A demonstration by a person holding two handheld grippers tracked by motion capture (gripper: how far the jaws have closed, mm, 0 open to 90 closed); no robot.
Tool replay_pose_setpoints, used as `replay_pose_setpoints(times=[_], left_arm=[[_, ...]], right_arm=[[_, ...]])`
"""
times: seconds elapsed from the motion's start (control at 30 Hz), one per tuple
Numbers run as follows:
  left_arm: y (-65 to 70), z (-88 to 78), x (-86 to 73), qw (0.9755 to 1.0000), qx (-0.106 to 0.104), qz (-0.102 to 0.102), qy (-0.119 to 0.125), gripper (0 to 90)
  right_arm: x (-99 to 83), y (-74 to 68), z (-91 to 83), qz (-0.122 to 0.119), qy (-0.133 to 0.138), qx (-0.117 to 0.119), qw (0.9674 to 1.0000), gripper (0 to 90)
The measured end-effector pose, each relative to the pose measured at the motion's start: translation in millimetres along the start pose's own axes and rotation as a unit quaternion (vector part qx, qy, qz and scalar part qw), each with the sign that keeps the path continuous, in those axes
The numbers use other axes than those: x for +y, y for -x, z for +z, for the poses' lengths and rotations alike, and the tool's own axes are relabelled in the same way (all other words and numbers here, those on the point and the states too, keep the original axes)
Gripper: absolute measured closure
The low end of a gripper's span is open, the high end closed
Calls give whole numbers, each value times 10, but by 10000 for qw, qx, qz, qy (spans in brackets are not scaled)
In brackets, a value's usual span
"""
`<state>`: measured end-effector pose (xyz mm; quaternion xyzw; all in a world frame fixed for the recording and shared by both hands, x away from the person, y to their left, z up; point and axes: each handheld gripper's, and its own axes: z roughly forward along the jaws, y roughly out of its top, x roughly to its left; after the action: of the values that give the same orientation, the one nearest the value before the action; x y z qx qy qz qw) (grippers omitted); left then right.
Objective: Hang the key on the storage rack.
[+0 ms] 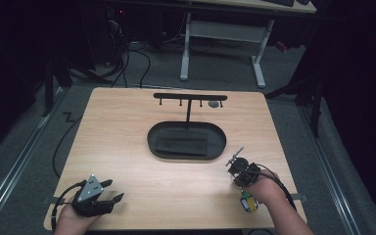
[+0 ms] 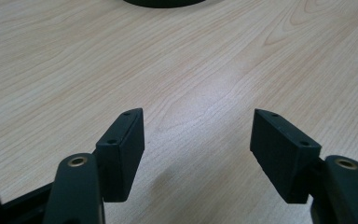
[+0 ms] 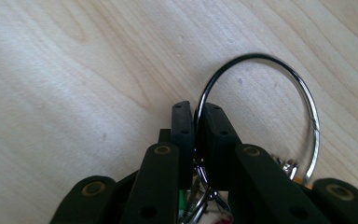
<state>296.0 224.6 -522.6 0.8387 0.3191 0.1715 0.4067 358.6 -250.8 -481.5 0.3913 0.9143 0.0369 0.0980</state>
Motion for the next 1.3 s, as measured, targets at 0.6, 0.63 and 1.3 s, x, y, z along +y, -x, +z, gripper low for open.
replay_pose_setpoints(times=[0.6, 0.63, 1.3], left_arm=[[-8, 18, 10, 10000, -30, 13, -16, 358], [-8, 21, 11, 10000, -32, 4, -9, 358], [-8, 31, 0, 10000, -3, 22, -36, 356]], right_arm=[[-8, -39, -621, -218, 311, -110, 9992, 840], [-7, -41, -653, -241, 315, -121, 9991, 840], [63, -9, -1225, -237, 424, 18, 9988, 840]])
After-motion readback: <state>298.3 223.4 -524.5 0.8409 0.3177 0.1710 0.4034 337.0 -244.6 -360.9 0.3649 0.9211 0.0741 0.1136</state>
